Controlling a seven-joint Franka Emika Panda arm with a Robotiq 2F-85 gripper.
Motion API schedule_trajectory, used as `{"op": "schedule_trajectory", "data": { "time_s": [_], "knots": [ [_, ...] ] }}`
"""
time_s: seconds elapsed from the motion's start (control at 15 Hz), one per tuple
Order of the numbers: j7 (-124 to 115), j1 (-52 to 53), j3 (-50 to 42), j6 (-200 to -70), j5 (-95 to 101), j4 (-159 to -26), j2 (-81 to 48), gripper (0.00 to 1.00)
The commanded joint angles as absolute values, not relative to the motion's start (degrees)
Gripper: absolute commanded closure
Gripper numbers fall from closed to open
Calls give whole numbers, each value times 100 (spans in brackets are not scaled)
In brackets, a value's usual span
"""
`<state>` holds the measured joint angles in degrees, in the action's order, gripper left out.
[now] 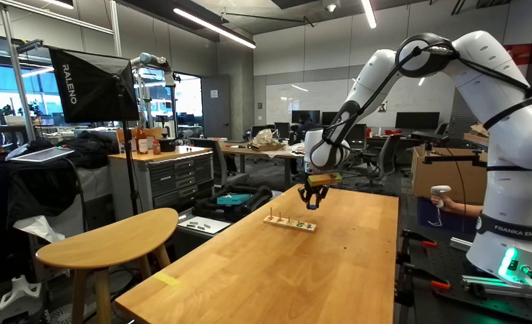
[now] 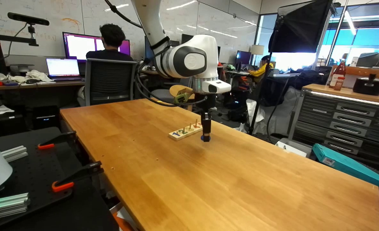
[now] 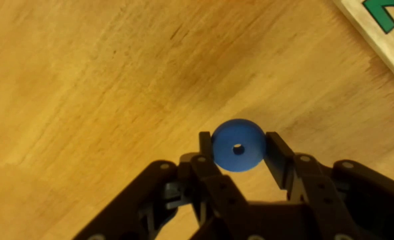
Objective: Remove the ring rom the wooden platform
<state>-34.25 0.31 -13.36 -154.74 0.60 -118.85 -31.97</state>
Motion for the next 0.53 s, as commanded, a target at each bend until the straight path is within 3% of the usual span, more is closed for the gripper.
{"op": "schedule_trajectory", "data": {
  "time_s": [0.0, 0.07, 0.13, 0.4, 0.47],
  "knots": [
    [-3353, 56, -1371, -15478, -78, -11700, -3619, 60],
    [-3336, 70, -1363, -15436, -80, -11688, -3651, 32],
    [-3343, 77, -1343, -15388, -110, -11654, -3661, 31],
    [-3227, 251, -1221, -14983, -55, -11877, -2927, 2],
    [-3152, 307, -1196, -14849, 6, -11929, -2687, 0]
  ]
}}
